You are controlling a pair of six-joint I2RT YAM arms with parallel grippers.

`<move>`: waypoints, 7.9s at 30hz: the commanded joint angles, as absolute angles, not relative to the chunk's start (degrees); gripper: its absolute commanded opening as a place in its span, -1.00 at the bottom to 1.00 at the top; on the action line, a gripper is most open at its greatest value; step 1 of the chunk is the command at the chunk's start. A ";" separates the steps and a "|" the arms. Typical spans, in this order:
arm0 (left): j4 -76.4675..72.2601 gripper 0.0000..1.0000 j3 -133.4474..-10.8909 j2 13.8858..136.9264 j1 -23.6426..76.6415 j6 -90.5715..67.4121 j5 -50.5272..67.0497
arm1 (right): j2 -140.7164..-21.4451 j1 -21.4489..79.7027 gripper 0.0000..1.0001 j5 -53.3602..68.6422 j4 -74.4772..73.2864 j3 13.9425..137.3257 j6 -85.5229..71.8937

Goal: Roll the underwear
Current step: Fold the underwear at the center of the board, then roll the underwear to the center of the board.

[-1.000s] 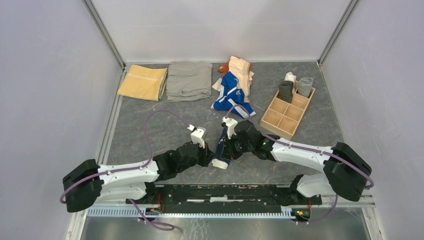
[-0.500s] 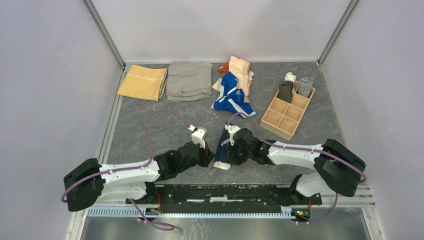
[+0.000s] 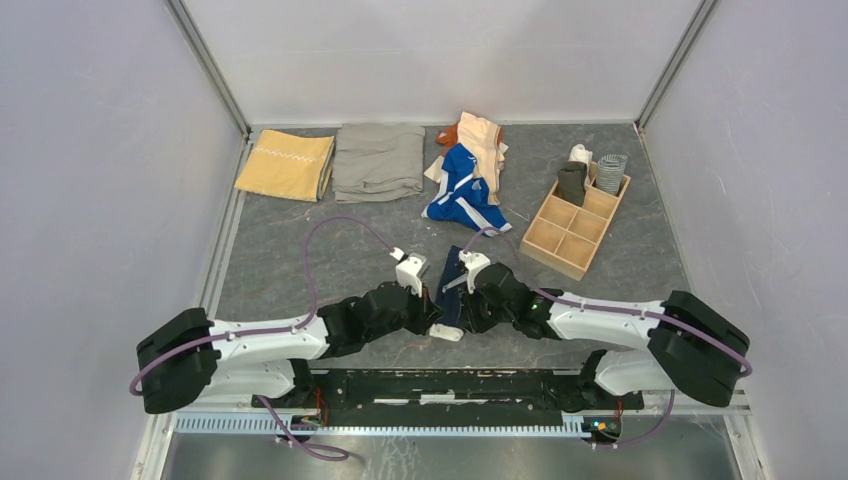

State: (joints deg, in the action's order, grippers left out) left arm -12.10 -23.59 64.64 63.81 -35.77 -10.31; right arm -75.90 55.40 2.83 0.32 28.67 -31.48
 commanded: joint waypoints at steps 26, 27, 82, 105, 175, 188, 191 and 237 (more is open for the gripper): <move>-32.44 -0.96 -18.60 79.42 67.25 -35.14 -6.60 | -71.66 54.83 -0.74 -4.93 -3.38 38.18 -21.03; -32.93 -0.96 -18.22 79.98 67.28 -35.15 -6.82 | -72.68 54.64 -0.74 -4.92 -3.01 38.75 -20.96; -23.57 -0.96 -24.09 72.10 67.41 -32.50 -9.03 | -91.96 39.01 -0.66 1.30 -3.71 45.27 -8.53; -38.15 -0.96 -19.51 88.50 71.12 -35.51 -4.37 | -92.61 39.00 -0.65 -2.05 -5.53 47.54 -7.30; -13.37 -0.58 -31.18 67.08 69.91 -26.26 -17.70 | -49.06 39.11 -0.19 -21.24 4.25 36.62 -2.43; -8.07 -0.20 -23.83 59.43 60.91 -37.12 -21.20 | -60.29 38.88 0.03 -6.88 -9.71 30.91 -12.83; -5.78 -0.15 -21.86 56.30 59.74 -38.95 -22.61 | -65.70 38.87 0.02 -3.70 -6.58 29.81 -13.19; -12.11 0.09 -17.53 55.78 58.97 -45.48 -10.75 | -47.91 69.23 0.48 -22.82 -5.00 26.13 21.05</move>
